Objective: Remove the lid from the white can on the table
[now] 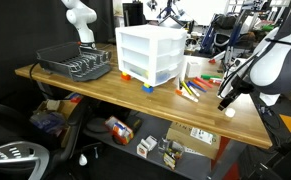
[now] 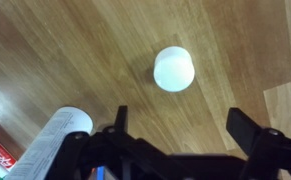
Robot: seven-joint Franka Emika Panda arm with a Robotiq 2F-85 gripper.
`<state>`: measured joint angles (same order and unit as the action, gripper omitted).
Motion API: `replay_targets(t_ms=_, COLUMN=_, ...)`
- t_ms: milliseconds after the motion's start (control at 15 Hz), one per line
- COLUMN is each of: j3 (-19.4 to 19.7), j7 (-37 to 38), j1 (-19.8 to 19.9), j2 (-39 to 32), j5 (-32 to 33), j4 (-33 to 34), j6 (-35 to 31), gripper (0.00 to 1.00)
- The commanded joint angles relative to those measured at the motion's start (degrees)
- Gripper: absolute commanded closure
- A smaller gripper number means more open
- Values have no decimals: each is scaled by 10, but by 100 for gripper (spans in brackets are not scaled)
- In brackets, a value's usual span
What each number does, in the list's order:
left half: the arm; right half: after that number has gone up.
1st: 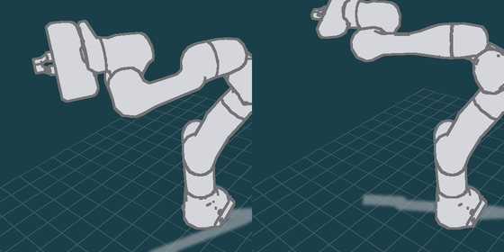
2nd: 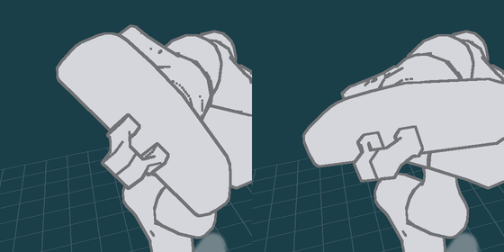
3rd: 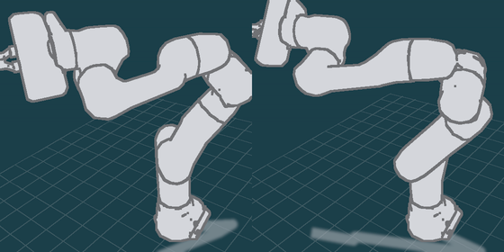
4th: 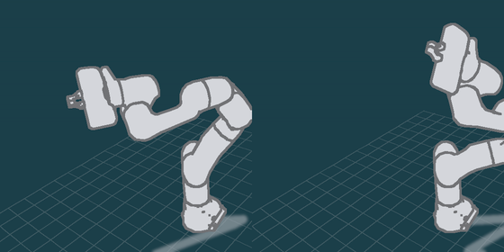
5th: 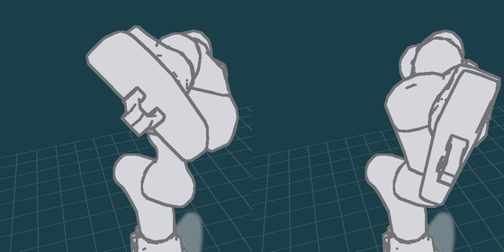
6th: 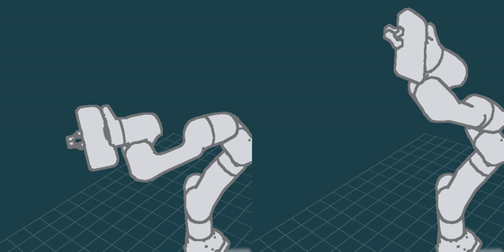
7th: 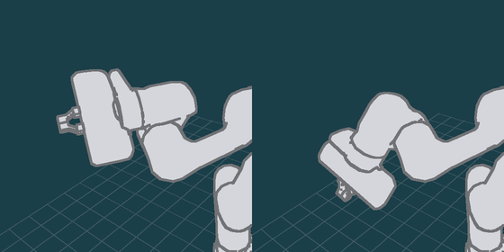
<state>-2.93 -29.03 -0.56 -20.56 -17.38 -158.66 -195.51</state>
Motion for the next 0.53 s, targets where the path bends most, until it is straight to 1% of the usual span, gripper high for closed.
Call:
replay_targets(t_ms=0, j3=41, j7=63, j1=-28, j2=9, j5=69, j4=-3, j6=10, gripper=0)
replay_targets(t_ms=467, j3=35, j7=66, j1=-19, j2=16, j5=73, j4=-4, j6=22, gripper=0)
